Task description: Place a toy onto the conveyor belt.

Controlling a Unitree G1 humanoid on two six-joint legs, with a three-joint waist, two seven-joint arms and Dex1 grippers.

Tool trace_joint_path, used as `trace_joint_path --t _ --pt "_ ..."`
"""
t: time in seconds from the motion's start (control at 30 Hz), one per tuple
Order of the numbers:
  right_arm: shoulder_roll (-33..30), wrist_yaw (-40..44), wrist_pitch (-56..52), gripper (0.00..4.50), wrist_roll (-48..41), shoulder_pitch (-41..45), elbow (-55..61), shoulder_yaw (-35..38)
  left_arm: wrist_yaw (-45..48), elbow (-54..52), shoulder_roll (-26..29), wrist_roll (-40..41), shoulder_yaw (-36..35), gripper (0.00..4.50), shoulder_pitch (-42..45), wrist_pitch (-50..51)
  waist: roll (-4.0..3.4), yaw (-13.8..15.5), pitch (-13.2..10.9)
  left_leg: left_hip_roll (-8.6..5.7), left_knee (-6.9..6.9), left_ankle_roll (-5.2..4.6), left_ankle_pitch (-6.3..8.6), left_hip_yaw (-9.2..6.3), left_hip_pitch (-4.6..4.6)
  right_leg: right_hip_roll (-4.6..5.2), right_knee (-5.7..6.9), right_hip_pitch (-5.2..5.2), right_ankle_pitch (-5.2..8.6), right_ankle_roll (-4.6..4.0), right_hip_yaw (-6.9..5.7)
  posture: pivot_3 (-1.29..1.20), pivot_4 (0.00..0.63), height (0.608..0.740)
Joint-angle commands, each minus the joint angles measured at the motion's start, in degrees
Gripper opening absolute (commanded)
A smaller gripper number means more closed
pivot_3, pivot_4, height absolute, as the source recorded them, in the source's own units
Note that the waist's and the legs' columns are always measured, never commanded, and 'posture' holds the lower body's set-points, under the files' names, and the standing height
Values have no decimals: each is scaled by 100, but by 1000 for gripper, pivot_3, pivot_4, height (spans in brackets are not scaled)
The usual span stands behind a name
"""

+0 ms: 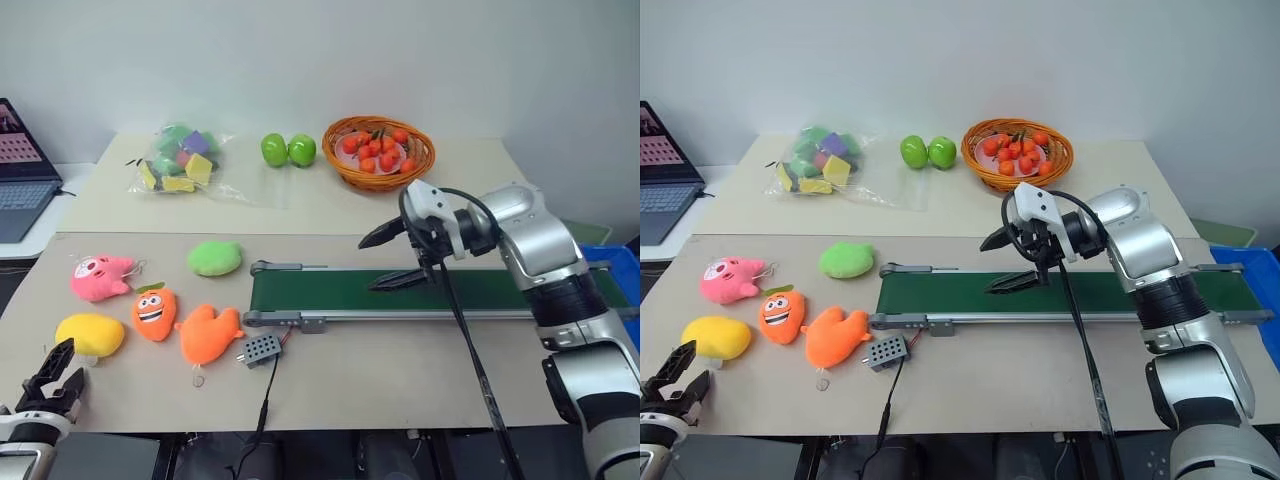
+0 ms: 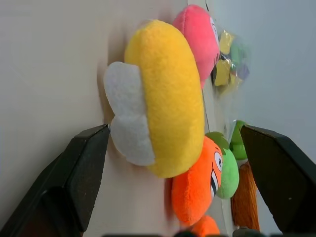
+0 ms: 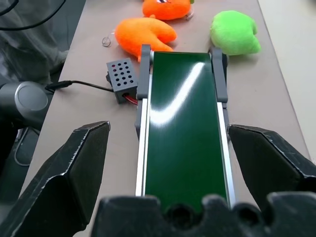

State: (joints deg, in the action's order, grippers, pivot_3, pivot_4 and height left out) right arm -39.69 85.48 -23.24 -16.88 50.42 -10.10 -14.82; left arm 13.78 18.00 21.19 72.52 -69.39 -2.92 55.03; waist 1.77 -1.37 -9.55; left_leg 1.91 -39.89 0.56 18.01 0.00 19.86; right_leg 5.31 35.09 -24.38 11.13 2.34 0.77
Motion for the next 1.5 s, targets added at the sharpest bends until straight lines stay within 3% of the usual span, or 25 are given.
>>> trace_joint_path --t 0.03,0.3,0.7,0.83,0.93,1.2,1.37,1.5 --pt "-76 -27 -314 4474 -276 48 330 323 -349 403 341 346 -145 4500 386 -342 0 20 0 0 0 0 0 0 0 0 1 0 0 0 -1 0 150 738" --pt "-162 -52 -301 4474 -234 0 394 312 -391 896 571 504 197 4500 1033 -448 0 51 0 -2 0 2 -1 -3 3 1 -2 1 -2 -2 -4 0 150 738" --pt "-215 -225 -209 4474 -220 -22 448 409 -145 1756 709 230 500 4500 1028 -715 -1 23 0 -2 2 4 -2 -2 -4 -1 1 2 -2 -2 -2 0 150 738" --pt "-209 -251 -166 4500 -201 -14 427 404 -38 1900 773 209 537 3508 1016 -756 -3 13 0 -1 5 4 -2 -2 -7 -2 3 2 -2 -2 -2 0 150 738" --pt "-197 -262 -115 4500 -175 -10 387 385 56 1951 816 77 581 2340 984 -901 -3 14 0 -1 5 4 -2 -2 -5 -1 0 1 -2 -2 -1 0 150 738" --pt "-179 -260 -19 4500 -98 -22 318 343 359 1958 968 -149 558 16 952 -1493 -3 -6 0 0 7 4 -2 -2 -6 -2 1 -1 -2 -2 -1 0 150 738" --pt "-196 -253 0 4500 -73 -43 286 344 427 779 1116 -882 863 16 1183 -2686 8 23 -4 1 6 5 -3 -3 1 -2 -3 -2 -2 -2 -4 0 150 738" --pt "-158 -343 -16 4500 -88 -26 288 459 303 -739 1223 -403 1069 16 1675 -2434 23 120 -11 1 5 27 -15 -13 24 6 -7 -8 -4 -2 -17 0 150 738"
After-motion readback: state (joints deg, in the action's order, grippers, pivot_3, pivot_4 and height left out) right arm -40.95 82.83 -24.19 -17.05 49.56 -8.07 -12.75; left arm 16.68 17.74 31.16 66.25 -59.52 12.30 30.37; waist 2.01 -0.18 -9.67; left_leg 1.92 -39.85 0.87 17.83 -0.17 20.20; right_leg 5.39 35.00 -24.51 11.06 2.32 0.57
